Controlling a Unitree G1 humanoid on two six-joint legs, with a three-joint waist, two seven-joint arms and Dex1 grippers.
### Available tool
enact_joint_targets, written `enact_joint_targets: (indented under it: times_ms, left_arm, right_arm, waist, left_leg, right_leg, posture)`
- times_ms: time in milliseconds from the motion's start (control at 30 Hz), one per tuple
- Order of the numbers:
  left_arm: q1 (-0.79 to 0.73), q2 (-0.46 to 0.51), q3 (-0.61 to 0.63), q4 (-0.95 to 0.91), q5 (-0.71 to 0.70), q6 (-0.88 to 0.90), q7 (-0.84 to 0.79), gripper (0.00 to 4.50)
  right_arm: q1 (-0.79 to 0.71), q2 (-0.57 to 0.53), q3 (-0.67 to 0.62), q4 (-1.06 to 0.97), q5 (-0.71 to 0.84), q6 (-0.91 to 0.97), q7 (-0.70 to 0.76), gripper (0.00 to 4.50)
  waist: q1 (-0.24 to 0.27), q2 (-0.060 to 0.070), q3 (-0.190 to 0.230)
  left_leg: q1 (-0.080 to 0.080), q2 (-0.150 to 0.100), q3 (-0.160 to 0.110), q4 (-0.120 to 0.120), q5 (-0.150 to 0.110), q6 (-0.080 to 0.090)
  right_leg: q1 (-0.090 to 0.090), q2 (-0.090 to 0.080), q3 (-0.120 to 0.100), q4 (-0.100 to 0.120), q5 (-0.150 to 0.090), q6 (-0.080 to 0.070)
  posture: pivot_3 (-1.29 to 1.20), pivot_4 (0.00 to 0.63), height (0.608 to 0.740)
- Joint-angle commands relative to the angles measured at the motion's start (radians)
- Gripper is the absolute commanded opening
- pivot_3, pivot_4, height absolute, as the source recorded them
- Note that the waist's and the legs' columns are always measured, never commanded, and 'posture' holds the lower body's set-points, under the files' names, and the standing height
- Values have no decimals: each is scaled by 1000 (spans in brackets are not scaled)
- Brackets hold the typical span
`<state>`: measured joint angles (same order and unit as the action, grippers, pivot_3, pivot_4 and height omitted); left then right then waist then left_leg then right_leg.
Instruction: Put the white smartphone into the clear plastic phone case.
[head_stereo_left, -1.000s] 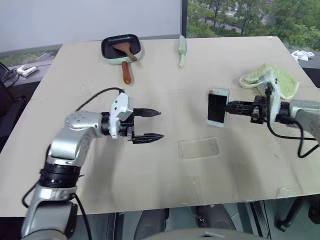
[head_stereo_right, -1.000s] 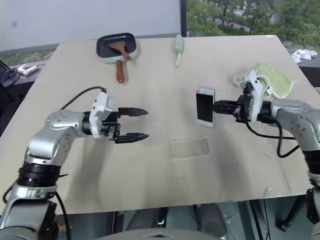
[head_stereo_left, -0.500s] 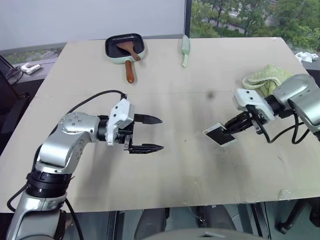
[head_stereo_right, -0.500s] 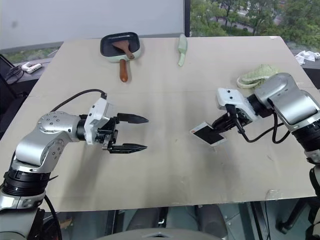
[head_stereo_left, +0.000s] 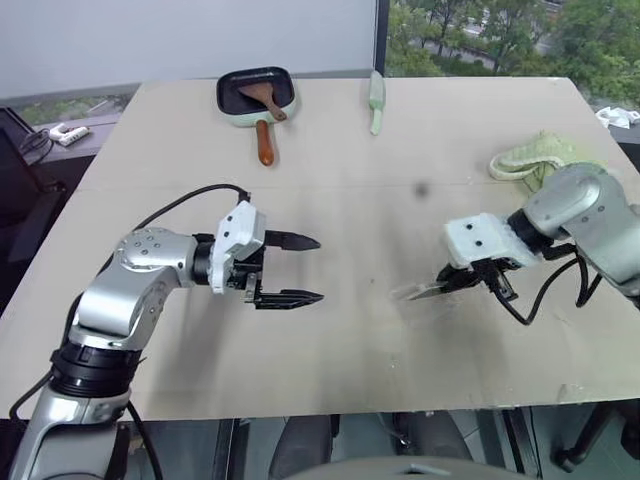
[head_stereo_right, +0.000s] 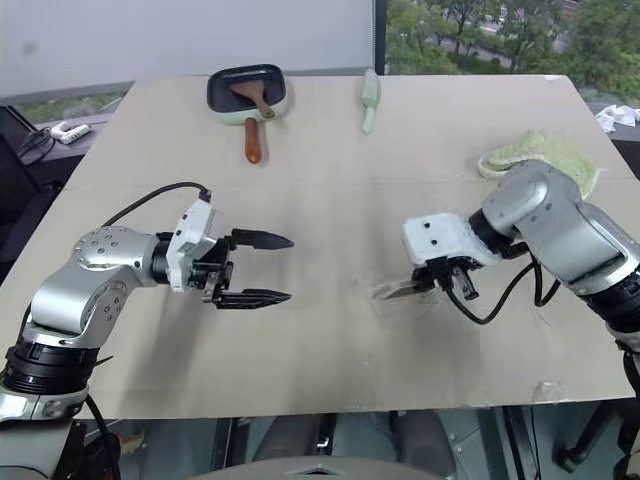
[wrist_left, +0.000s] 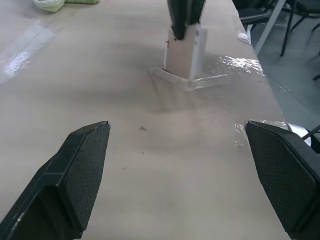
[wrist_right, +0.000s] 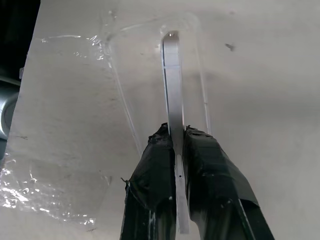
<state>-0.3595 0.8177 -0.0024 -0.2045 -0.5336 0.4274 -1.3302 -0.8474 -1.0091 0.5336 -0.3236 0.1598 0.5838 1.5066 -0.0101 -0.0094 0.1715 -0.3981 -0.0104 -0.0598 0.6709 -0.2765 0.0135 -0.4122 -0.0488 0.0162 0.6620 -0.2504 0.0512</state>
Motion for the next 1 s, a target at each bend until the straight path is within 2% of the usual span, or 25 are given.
enact_joint_targets:
  times_ms: [33, 500, 1000]
  left_arm:
    - [-21, -5, 2, 5, 1, -29, -9, 4446]
    - [-25, -25, -8, 14, 3, -47, -2, 4446]
    - [-11, -30, -12, 12, 8, -53, 2, 4446]
  right_arm:
    - [36, 13, 10, -39, -22, 21, 1, 0]
    - [61, 109, 53, 0, -163, -41, -58, 0]
    - [6, 141, 77, 24, -152, -28, 54, 0]
  waist:
    - [1, 0, 0]
    - [-1, -1, 0]
    - [-2, -2, -1]
  left_leg:
    - [0, 0, 0, 0, 0, 0]
    - [0, -1, 0, 2, 0, 0]
    - [1, -1, -1, 3, 0, 0]
  right_leg:
    - [0, 0, 0, 0, 0, 0]
    - [1, 0, 0, 1, 0, 0]
    - [2, 0, 0, 1, 0, 0]
  posture:
    - [0, 150, 740]
    - [0, 150, 740]
    - [0, 150, 740]
